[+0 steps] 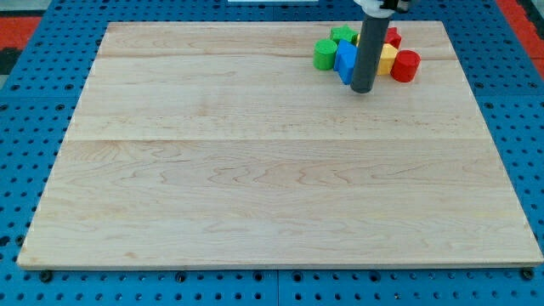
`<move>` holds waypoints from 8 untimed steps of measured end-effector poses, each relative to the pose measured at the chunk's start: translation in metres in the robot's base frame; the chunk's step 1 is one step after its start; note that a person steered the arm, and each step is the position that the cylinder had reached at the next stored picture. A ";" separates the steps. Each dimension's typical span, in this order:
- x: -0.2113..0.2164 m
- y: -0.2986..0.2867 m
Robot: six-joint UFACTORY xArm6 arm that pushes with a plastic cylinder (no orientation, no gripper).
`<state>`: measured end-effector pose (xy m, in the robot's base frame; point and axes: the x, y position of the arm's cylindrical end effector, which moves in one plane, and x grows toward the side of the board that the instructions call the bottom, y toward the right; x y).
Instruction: Move your arm to the right of the red star
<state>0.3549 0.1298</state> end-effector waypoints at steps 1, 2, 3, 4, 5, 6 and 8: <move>0.010 0.000; 0.013 0.004; 0.018 0.020; 0.049 0.061; 0.055 0.142; 0.052 0.214; -0.014 0.190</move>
<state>0.3406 0.3197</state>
